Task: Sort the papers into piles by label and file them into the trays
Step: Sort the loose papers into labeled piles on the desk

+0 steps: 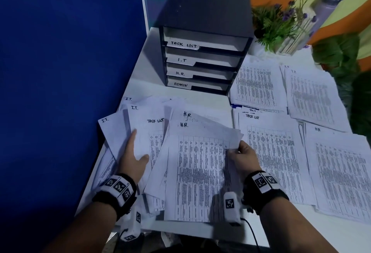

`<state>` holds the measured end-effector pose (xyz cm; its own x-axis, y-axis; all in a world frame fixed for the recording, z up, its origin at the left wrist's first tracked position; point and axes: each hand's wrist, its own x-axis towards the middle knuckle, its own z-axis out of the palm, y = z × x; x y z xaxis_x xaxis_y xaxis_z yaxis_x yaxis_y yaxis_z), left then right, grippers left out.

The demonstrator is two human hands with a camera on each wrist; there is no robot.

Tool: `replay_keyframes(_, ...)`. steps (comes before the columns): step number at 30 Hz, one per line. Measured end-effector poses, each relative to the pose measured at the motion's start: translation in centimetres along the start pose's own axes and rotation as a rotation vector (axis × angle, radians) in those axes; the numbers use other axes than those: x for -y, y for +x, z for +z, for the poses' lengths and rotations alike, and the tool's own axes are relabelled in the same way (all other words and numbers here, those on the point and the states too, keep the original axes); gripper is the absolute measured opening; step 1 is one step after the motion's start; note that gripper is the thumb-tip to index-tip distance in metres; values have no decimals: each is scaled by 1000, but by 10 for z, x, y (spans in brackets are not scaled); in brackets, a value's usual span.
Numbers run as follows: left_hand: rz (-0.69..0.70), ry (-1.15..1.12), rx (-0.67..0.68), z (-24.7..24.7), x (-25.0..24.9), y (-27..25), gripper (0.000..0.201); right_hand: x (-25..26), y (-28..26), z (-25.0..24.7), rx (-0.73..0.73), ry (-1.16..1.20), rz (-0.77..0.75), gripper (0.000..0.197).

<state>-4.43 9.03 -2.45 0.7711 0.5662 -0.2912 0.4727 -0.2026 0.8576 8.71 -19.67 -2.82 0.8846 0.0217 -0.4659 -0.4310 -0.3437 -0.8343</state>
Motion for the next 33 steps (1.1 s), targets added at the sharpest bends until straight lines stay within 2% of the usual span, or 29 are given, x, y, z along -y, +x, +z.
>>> replay_keyframes(3, -77, -63, 103, 0, -2, 6, 35, 8, -1, 2, 6, 85, 1, 35)
replay_keyframes(5, -176, -181, 146, 6, -2, 9, 25, 12, 2, 6, 7, 101, 2, 30)
replay_keyframes(7, -204, -181, 171, 12, -1, 10, 23, 15, 4, 13, 13, 111, -17, 26)
replay_keyframes(9, -153, -84, 160, 16, 3, 10, 32, 19, 3, 18, 15, 137, -16, 28)
replay_keyframes(13, -194, -39, 70, 19, 1, 8, 17, 21, -1, 18, 10, 164, 29, 9)
replay_keyframes(15, -198, -40, 28, 19, 2, 8, 18, 17, 0, 17, 1, 132, 27, 13)
replay_keyframes(18, -156, 8, -1, 18, 12, 10, 39, 7, 4, 13, -47, 38, -14, 8)
replay_keyframes(20, -174, 11, -15, 15, 12, 10, 34, -1, 8, 9, -90, 8, -45, 4)
replay_keyframes(22, -171, 53, -34, 13, 13, 11, 27, -7, 13, 6, -94, 41, -43, 12)
replay_keyframes(28, -165, 48, 2, 12, 15, 9, 32, -2, 8, 5, 28, 152, 3, 36)
replay_keyframes(29, -165, 23, 18, 13, 13, 7, 26, 0, 6, 6, 60, 152, 11, 36)
replay_keyframes(31, -143, -1, 37, 17, 7, 2, 15, 3, 4, 9, 107, 156, 28, 25)
replay_keyframes(33, -107, -35, 28, 19, 2, -1, 21, 4, 2, 12, 134, 158, 41, 13)
